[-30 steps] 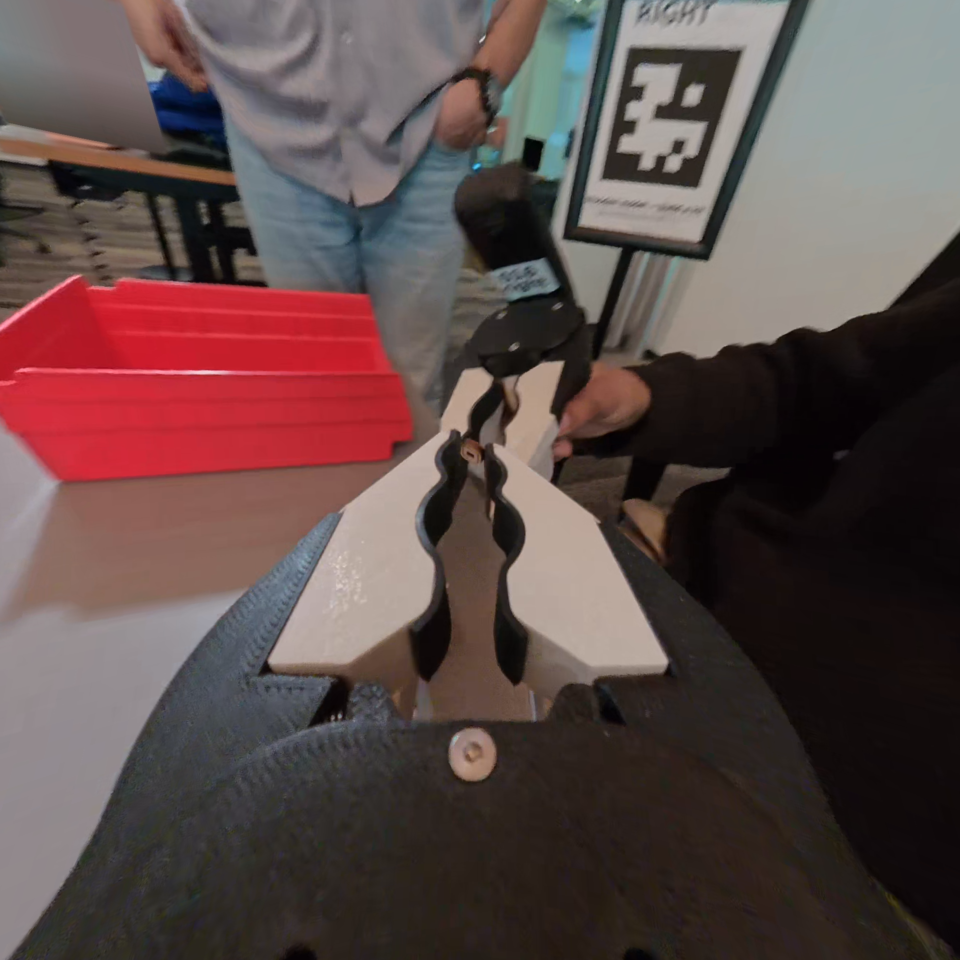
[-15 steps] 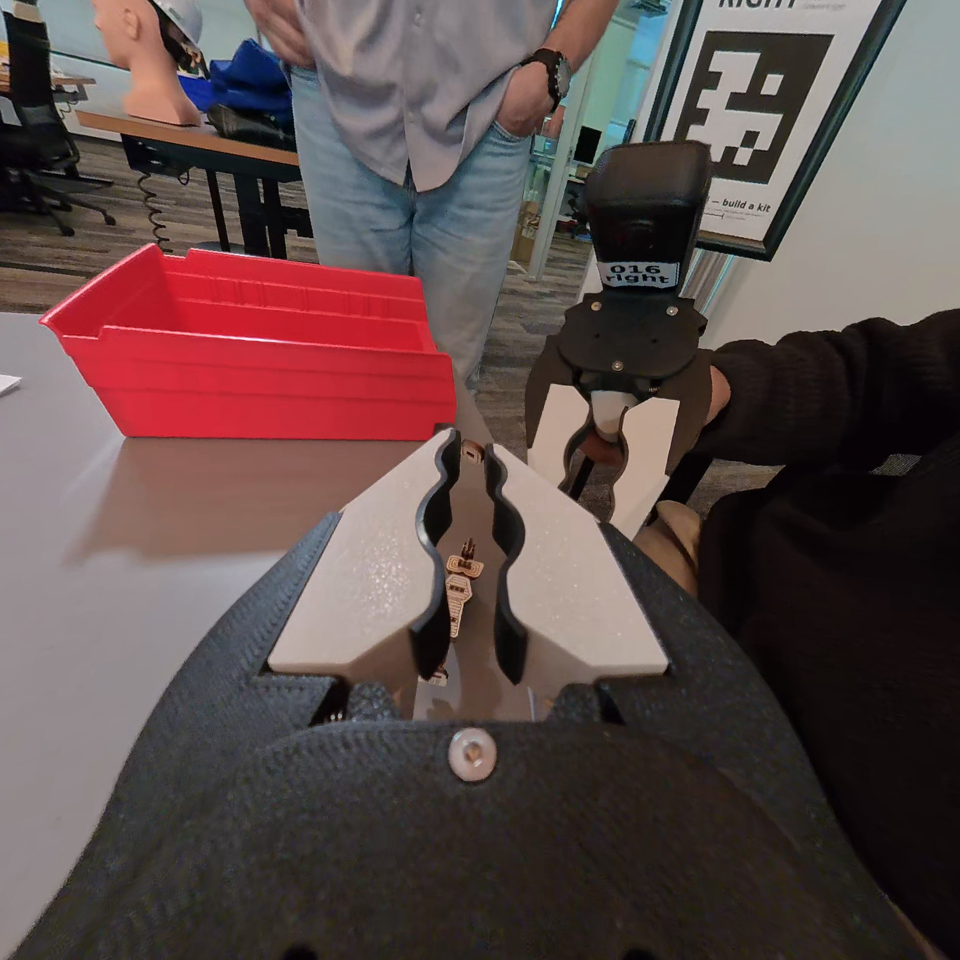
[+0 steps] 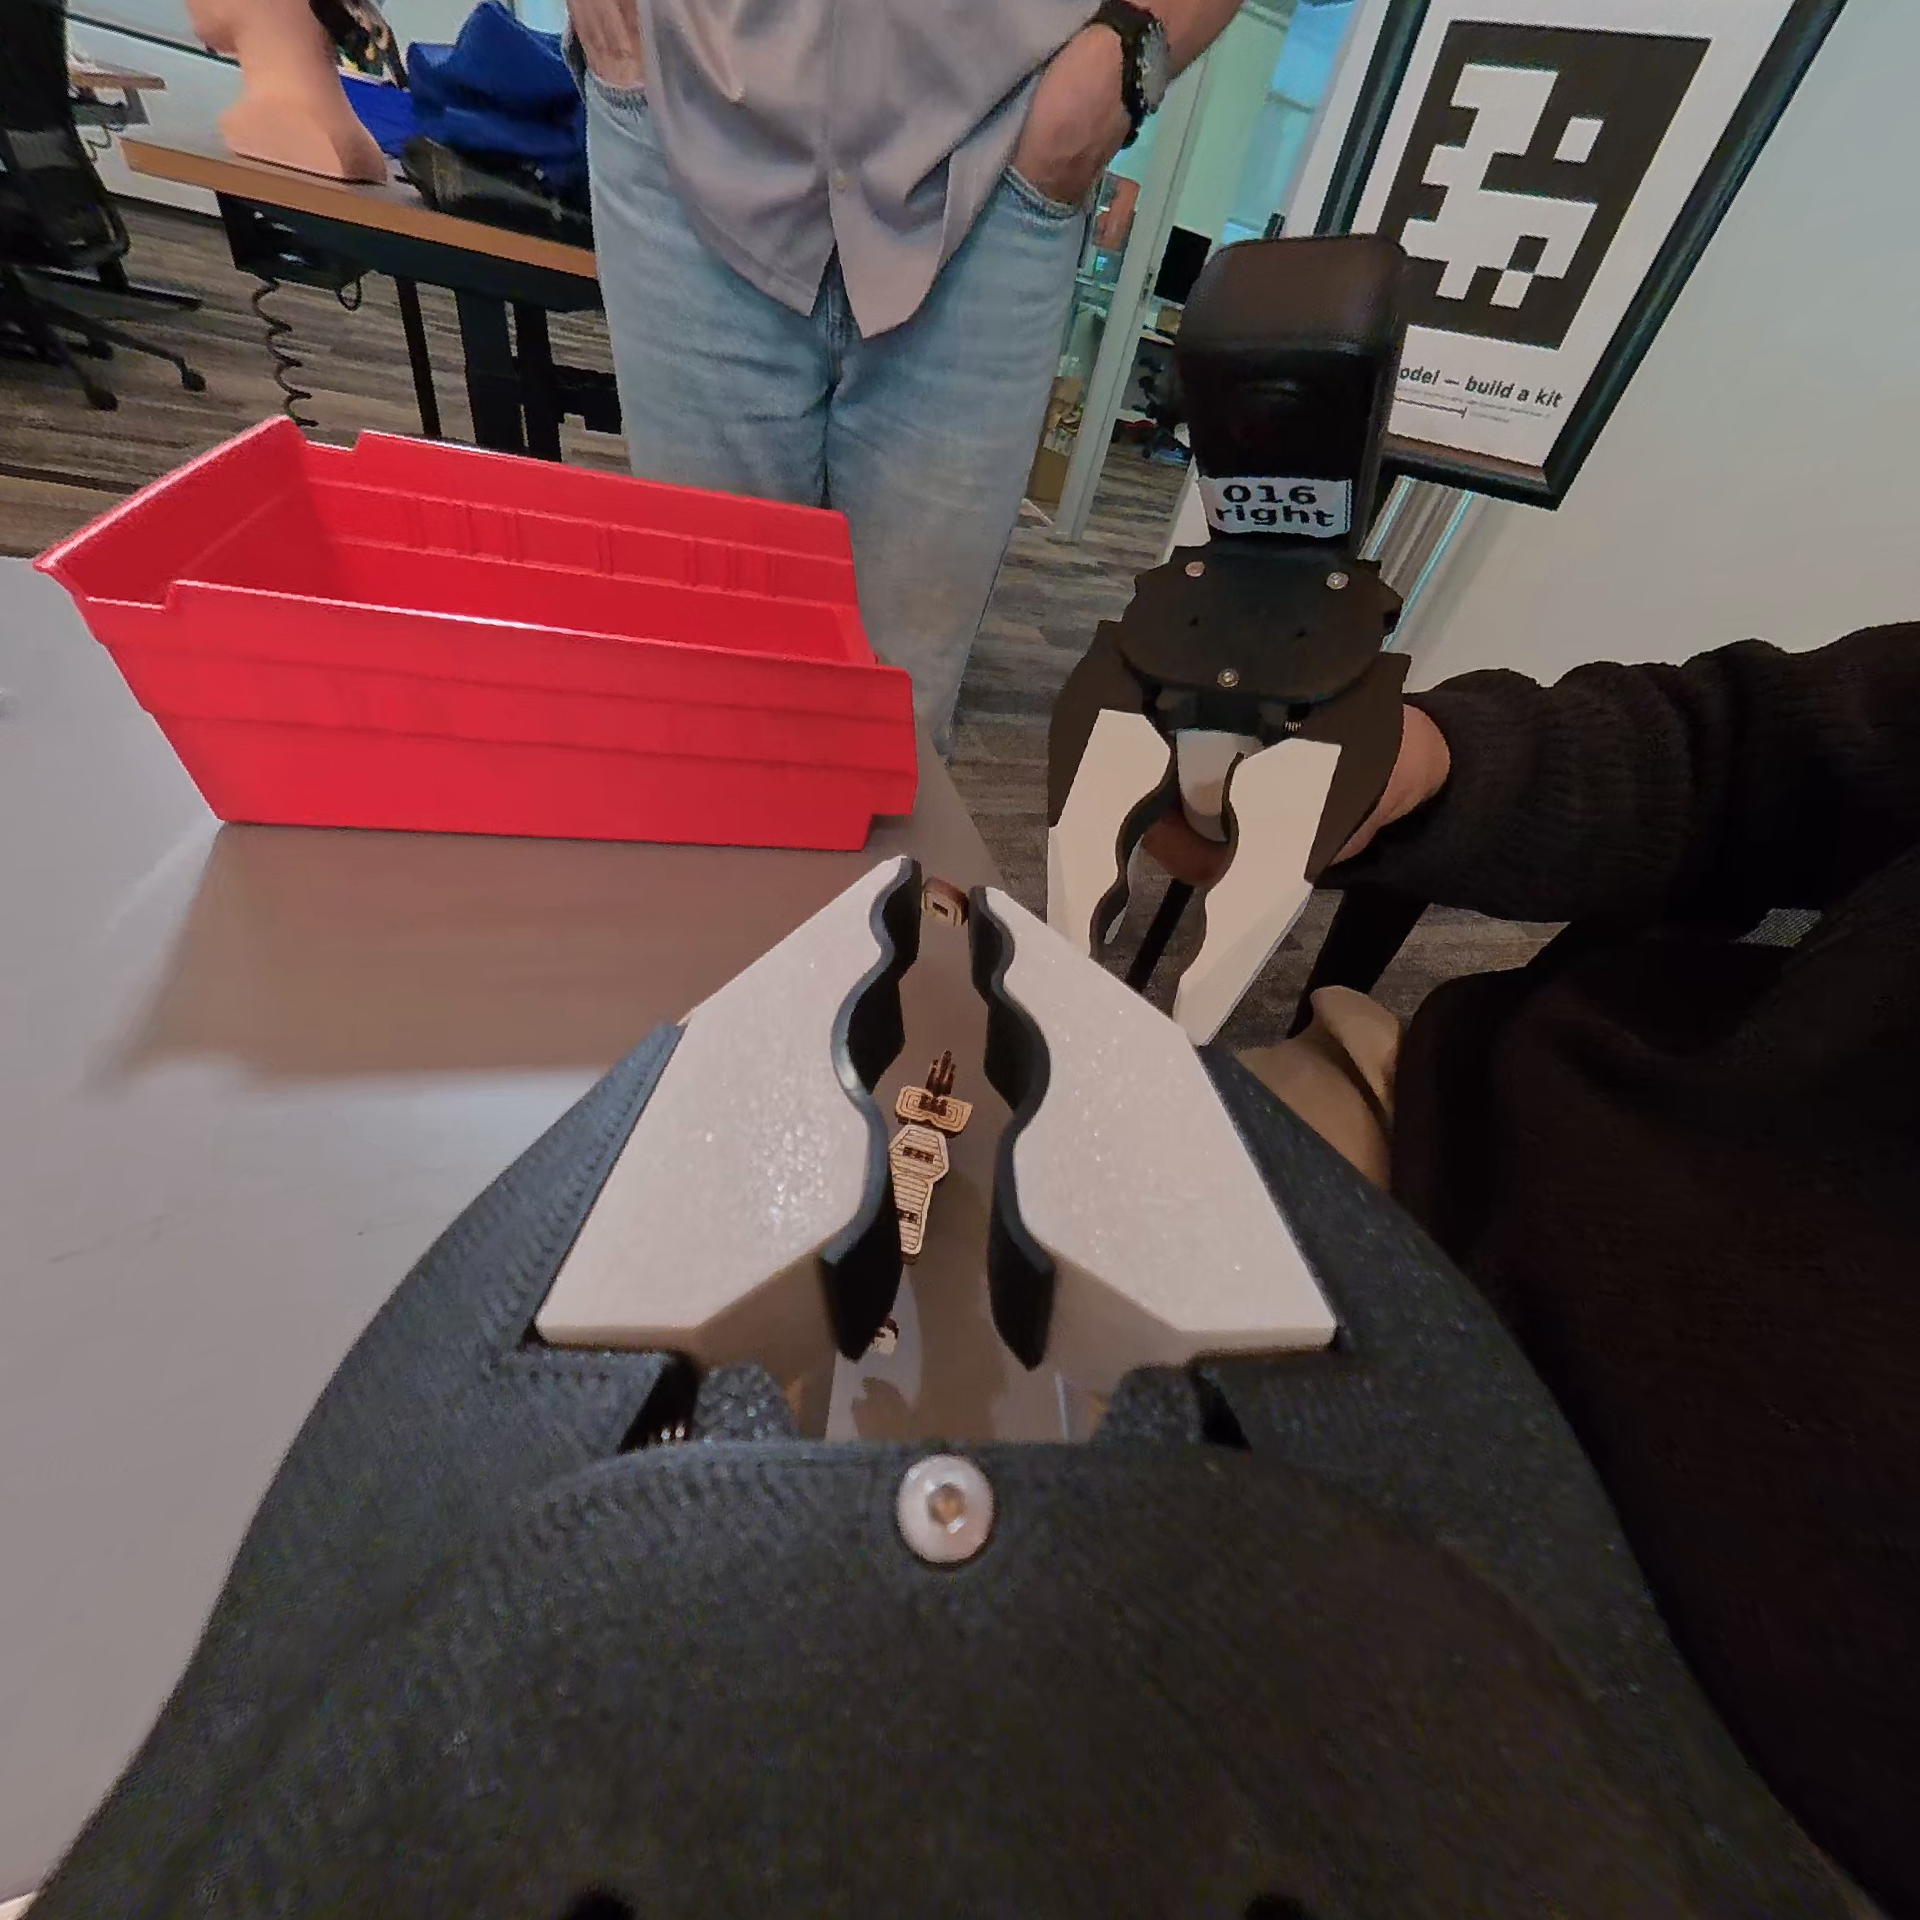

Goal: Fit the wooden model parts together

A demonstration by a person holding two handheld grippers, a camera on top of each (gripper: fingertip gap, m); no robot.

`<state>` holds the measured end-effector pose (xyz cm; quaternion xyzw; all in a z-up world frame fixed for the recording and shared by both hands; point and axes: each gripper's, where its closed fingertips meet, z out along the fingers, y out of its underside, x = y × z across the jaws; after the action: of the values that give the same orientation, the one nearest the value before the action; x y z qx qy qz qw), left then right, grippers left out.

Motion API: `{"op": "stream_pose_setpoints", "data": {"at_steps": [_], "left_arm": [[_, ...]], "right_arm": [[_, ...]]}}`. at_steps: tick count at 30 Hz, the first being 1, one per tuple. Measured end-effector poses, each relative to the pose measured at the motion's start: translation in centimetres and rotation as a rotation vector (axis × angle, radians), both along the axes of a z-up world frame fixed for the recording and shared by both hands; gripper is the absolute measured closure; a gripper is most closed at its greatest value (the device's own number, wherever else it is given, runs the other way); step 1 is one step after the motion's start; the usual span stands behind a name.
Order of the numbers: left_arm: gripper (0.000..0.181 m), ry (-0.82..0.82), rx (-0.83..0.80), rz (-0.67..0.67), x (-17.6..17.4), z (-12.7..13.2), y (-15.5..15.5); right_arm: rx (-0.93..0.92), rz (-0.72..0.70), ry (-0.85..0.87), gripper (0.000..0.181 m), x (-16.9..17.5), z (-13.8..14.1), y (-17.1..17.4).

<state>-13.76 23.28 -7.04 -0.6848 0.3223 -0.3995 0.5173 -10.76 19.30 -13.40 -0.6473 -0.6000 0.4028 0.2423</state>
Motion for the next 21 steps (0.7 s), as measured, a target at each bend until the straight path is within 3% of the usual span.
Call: {"op": "stream_pose_setpoints", "data": {"at_steps": [21], "left_arm": [[0.173,0.005,-0.008,-0.006,0.24,-0.31,-0.01]], "right_arm": [[0.009,-0.001,0.013,0.160,-0.01,0.19,-0.03]]}}
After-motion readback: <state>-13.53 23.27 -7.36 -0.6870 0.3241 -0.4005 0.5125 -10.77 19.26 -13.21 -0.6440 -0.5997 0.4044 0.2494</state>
